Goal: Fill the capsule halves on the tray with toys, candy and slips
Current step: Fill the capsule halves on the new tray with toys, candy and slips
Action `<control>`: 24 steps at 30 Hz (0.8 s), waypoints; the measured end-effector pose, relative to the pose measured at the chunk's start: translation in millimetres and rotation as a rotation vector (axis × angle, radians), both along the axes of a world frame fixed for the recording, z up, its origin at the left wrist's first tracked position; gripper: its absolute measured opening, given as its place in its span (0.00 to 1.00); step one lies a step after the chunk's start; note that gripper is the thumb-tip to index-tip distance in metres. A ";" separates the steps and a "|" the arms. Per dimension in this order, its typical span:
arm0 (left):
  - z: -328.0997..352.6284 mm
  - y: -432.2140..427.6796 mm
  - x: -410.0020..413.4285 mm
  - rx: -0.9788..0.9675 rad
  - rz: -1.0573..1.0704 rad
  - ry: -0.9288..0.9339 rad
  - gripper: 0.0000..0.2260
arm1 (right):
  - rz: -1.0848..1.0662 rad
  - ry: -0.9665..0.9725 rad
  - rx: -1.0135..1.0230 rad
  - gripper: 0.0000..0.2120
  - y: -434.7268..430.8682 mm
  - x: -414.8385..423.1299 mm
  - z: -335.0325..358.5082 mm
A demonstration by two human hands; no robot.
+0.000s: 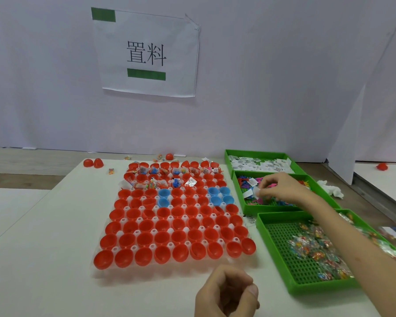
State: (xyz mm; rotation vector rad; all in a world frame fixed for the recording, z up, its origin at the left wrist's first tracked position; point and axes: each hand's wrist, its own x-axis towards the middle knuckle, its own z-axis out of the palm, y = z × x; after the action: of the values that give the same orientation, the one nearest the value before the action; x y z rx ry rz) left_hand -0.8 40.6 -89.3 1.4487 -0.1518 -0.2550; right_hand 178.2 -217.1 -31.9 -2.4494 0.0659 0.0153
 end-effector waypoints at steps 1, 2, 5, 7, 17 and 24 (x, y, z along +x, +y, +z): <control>-1.4 0.9 0.9 0.021 -0.004 -0.005 0.07 | 0.019 0.019 -0.031 0.07 -1.0 -2.3 -0.6; -2.5 2.3 1.8 0.048 -0.003 -0.008 0.09 | 0.017 0.017 -0.055 0.07 -1.1 -4.5 -1.4; -1.3 7.6 5.0 0.106 0.011 -0.008 0.12 | -0.024 -0.034 -0.076 0.06 1.2 -9.3 -3.9; 0.2 8.2 4.8 0.111 0.018 -0.020 0.11 | -0.024 -0.041 -0.096 0.07 3.6 -11.3 -5.8; -0.3 -6.2 -2.1 -0.057 0.052 -0.058 0.04 | -0.055 -0.071 -0.128 0.09 9.4 -13.4 -5.5; -8.8 -14.3 -1.3 -0.101 0.038 -0.110 0.06 | -0.042 -0.097 -0.093 0.10 11.4 -17.1 -5.8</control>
State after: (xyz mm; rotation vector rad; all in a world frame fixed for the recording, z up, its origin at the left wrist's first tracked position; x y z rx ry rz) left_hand -2.1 26.3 -98.1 1.3640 -0.2232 -0.1352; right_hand 161.1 -205.7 -37.6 -2.5369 0.0763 -0.1274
